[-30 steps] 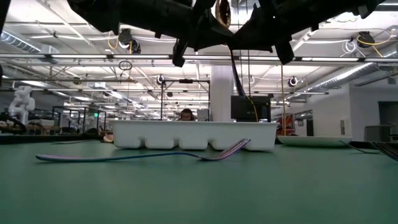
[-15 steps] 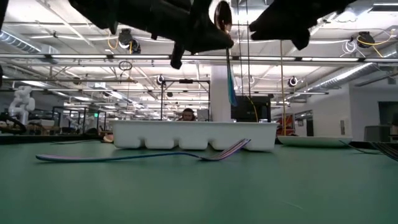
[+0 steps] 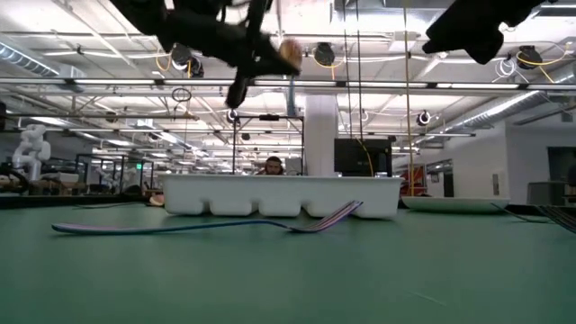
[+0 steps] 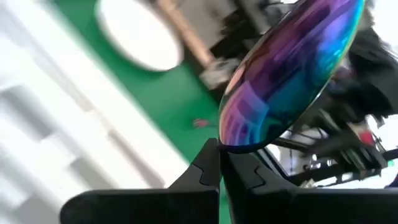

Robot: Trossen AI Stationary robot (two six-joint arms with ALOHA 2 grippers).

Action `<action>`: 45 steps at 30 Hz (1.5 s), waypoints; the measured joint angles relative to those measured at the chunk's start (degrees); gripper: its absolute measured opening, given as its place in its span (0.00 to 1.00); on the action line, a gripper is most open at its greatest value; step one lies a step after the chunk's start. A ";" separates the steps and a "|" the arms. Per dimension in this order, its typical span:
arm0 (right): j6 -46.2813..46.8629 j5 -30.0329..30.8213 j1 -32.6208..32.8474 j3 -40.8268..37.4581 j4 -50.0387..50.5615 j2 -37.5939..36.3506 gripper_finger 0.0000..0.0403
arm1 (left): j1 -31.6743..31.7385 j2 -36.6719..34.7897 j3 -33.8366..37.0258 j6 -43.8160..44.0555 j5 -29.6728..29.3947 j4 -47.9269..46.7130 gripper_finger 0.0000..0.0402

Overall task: Sort silverware
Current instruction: Put the blue spoon into the silverware tray

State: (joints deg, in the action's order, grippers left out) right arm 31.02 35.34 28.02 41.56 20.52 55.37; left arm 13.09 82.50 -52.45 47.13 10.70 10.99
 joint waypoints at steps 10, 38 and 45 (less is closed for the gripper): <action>-3.91 0.29 1.48 -0.04 3.28 1.87 0.31 | 11.73 0.42 0.03 14.08 8.97 -18.80 0.01; -21.73 0.62 -1.06 -0.07 -4.89 -3.08 0.31 | 11.68 13.53 -1.33 25.57 6.62 -23.24 0.02; -22.75 0.60 -1.06 -0.07 -5.75 -3.10 0.31 | 11.65 13.53 -1.32 24.48 6.22 -23.92 0.02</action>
State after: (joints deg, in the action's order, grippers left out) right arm 8.27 35.94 26.96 41.50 14.76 52.27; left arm 24.74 96.03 -53.77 71.61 16.92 -12.92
